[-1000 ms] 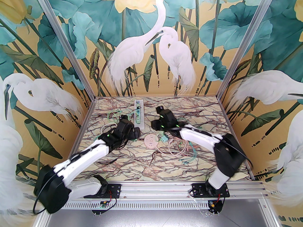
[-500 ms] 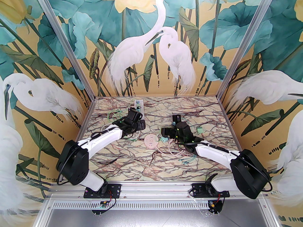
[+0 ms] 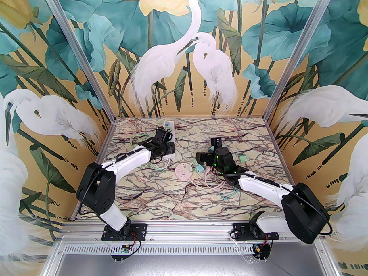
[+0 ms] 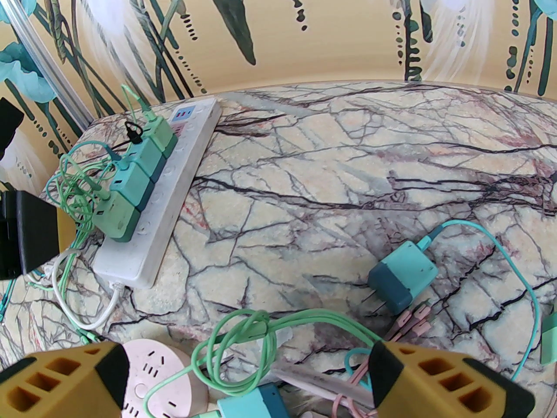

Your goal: Pull the plug off the socket

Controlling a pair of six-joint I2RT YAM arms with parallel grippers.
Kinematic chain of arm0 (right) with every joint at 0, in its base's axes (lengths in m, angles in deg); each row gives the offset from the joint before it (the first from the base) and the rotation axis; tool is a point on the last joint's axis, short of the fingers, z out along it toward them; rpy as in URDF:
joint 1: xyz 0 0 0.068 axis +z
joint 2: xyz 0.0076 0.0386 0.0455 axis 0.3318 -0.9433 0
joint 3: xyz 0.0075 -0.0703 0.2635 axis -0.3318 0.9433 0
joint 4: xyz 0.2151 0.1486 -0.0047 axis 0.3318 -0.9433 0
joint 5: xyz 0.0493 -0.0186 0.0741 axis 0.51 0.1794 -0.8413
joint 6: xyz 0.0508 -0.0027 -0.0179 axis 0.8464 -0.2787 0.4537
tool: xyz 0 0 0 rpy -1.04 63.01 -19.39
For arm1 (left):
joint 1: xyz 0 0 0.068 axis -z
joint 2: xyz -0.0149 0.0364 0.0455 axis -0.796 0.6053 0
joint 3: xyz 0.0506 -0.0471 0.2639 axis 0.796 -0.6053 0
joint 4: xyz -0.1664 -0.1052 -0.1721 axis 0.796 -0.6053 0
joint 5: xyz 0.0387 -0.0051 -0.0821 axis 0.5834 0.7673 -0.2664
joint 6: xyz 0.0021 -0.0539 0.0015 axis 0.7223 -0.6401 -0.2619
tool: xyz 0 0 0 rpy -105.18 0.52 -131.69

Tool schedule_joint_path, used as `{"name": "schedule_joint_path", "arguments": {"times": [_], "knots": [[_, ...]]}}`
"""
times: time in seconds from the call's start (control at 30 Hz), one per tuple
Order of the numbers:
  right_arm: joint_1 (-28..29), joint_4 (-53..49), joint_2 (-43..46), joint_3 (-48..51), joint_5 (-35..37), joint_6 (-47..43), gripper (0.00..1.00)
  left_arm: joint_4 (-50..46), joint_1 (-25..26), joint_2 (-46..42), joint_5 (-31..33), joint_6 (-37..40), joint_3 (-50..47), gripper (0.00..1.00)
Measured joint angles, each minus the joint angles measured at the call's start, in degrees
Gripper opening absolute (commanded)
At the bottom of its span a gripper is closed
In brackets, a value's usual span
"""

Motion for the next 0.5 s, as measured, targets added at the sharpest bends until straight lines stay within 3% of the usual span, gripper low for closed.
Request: {"name": "schedule_joint_path", "arguments": {"times": [0.43, 0.5], "knots": [[0.0, -0.04, -0.02, 0.0, 0.22, 0.0, 0.99, -0.66, -0.9, 9.86, -1.05, 3.41, 8.0, 0.55], [0.0, -0.07, -0.02, -0.02, 0.22, 0.0, 0.99, -0.94, -1.38, 11.39, -1.07, 3.61, 9.11, 0.48]]}}
